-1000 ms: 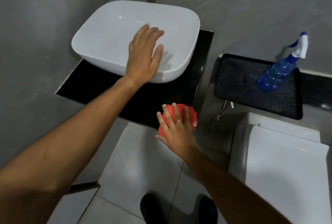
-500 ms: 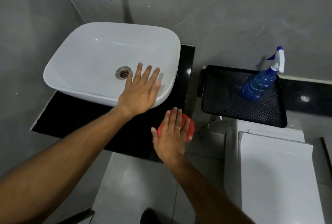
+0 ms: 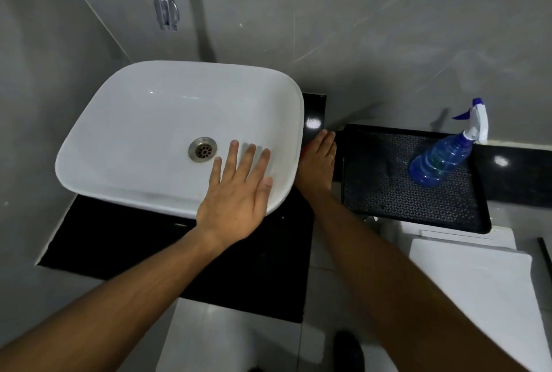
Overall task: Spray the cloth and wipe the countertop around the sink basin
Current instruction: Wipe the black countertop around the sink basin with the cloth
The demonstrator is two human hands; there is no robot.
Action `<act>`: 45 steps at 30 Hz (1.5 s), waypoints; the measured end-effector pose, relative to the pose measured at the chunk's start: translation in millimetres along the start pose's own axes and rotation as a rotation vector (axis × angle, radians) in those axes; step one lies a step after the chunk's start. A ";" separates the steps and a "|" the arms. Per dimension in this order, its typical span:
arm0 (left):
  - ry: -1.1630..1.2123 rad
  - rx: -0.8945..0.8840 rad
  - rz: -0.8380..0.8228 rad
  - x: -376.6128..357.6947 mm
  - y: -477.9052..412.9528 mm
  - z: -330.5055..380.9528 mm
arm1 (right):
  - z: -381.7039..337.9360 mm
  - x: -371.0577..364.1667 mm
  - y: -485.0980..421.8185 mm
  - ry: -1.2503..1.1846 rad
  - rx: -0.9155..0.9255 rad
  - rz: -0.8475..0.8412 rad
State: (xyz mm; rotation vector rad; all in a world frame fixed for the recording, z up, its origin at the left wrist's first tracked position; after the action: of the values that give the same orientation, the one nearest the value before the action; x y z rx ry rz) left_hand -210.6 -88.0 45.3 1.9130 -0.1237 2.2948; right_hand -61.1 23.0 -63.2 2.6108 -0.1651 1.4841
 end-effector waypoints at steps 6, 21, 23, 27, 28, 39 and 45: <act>-0.001 0.007 0.006 -1.5 -0.6 -1.4 | -5.9 5.9 -106.0 -0.082 -0.014 0.024; 0.042 0.033 -0.002 1.8 -0.3 -0.8 | 2.6 0.3 -46.5 0.321 0.546 -0.114; 0.039 0.035 -0.012 3.1 1.6 0.3 | 5.9 0.1 6.2 0.293 0.563 -0.113; 0.040 0.039 -0.040 3.8 -2.6 1.8 | 9.4 -3.4 104.5 0.283 0.591 -0.124; 0.040 0.038 -0.046 3.4 -0.9 2.2 | 8.2 -4.3 128.7 0.307 0.617 -0.122; 0.109 -0.012 -0.008 5.0 1.1 0.2 | -30.2 -34.9 259.0 0.252 1.067 -0.229; 0.581 0.033 0.133 22.6 10.3 -8.9 | -22.7 -28.9 282.3 0.106 1.130 -0.306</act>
State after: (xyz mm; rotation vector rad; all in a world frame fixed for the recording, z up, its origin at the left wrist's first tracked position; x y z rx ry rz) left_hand -224.9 -95.3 66.3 1.2045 -0.1461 2.8470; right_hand -140.4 -250.3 -59.1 2.9957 1.3968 1.9129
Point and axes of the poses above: each hand's wrist, its own y-axis away from the middle knuckle, its own x-axis out of the back of the hand, z = x × y, the point moved 6 cm from there along -y, towards the middle knuckle, and after that the axes turned 1 degree about z, right-handed, at the moved point
